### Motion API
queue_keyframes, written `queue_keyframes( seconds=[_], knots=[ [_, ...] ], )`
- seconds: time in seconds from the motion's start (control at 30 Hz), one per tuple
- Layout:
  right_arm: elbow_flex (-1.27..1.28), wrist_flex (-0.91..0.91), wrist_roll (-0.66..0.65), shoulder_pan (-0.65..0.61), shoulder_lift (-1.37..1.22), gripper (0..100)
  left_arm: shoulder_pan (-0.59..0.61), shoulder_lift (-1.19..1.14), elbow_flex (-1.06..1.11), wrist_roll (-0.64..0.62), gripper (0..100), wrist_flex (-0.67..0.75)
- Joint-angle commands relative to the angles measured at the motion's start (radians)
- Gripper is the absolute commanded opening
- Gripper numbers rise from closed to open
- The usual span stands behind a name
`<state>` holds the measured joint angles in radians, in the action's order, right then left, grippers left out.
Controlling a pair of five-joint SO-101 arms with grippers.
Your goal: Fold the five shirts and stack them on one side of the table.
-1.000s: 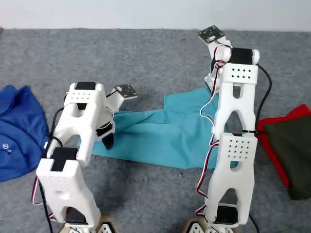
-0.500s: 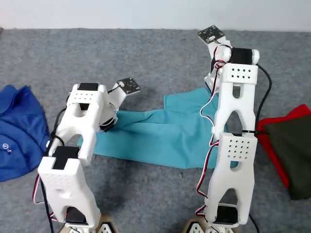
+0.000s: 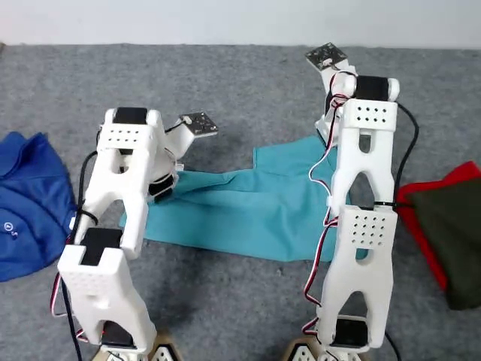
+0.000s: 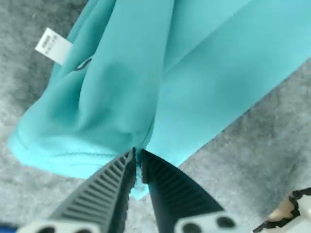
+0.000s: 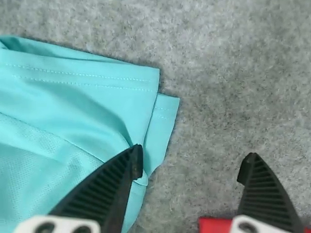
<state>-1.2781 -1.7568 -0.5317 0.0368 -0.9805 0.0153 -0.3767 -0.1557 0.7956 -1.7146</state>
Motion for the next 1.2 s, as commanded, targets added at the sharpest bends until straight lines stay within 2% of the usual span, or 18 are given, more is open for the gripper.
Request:
queue_keyframes(
  seconds=[0.0, 0.17, 0.4, 0.6, 0.7, 0.97, 1.17],
  knots=[
    [-0.008, -0.044, 0.008, 0.012, 0.015, 32.5, 0.014, 0.120, -0.008, 0.031, 1, -0.046],
    [-0.006, -0.042, 0.008, 0.010, 0.015, 32.5, -0.061, 0.298, 0.127, 0.052, 1, -0.046],
    [-0.008, -0.042, 0.008, 0.021, 0.015, 32.5, -0.201, 0.612, 0.426, 0.052, 1, -0.046],
    [-0.006, -0.042, 0.008, 0.027, 0.015, 32.5, -0.201, 0.727, 0.610, 0.054, 1, -0.044],
    [-0.006, -0.042, 0.008, 0.027, 0.015, 32.5, -0.169, 0.704, 0.578, 0.054, 1, -0.005],
    [-0.005, -0.044, 0.008, 0.018, 0.012, 32.5, 0.021, 0.466, 0.404, 0.046, 1, 0.267],
    [-0.005, -0.044, 0.028, 0.019, 0.007, 32.5, 0.097, 0.224, 0.231, -0.095, 1, 0.428]
  ],
)
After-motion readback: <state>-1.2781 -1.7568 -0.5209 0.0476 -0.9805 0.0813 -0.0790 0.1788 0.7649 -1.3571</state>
